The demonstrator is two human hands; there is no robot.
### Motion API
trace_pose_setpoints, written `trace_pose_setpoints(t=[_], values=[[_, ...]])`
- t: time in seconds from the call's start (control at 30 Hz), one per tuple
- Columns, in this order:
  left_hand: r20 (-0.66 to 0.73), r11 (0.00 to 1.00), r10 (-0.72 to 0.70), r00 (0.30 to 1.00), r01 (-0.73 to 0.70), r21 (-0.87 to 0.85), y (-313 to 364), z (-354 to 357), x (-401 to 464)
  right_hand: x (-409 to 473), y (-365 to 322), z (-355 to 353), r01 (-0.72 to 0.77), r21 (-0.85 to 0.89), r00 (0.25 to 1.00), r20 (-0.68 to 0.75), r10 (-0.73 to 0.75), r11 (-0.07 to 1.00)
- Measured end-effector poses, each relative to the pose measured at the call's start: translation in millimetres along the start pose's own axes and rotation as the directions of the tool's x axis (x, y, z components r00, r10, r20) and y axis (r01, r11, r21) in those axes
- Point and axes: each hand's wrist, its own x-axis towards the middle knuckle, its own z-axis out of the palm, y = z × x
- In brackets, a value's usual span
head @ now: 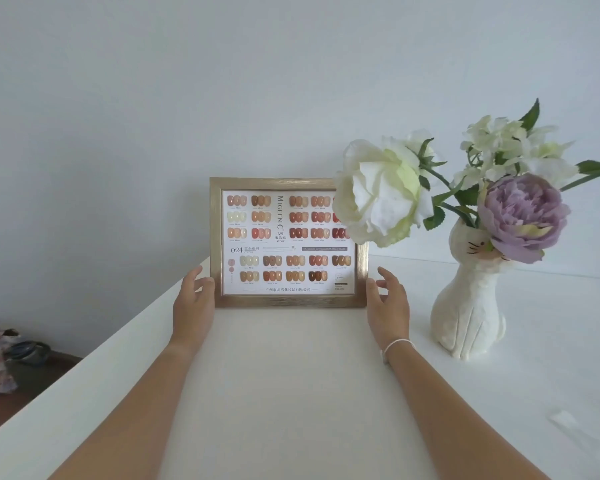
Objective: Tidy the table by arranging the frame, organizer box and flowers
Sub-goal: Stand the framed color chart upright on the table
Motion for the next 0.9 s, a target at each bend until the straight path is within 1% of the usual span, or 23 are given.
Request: trace_pose_setpoints(t=[0.23, 0.5, 0.9], values=[[0.019, 0.996, 0.031, 0.999, -0.032, 0.083, 12, -20, -46, -42, -9, -29, 0.012, -0.036, 1.000, 0.013, -0.012, 0.999], [0.083, 0.986, 0.062, 0.995, -0.074, 0.151, 28, -40, -106, -93, -18, -68, 0.021, -0.057, 0.999, 0.052, -0.018, 0.998], [0.203, 0.975, 0.081, 0.976, -0.121, 0.189, 42, -49, -179, -153, -27, -116, 0.043, -0.085, 0.995, 0.097, -0.035, 0.995]])
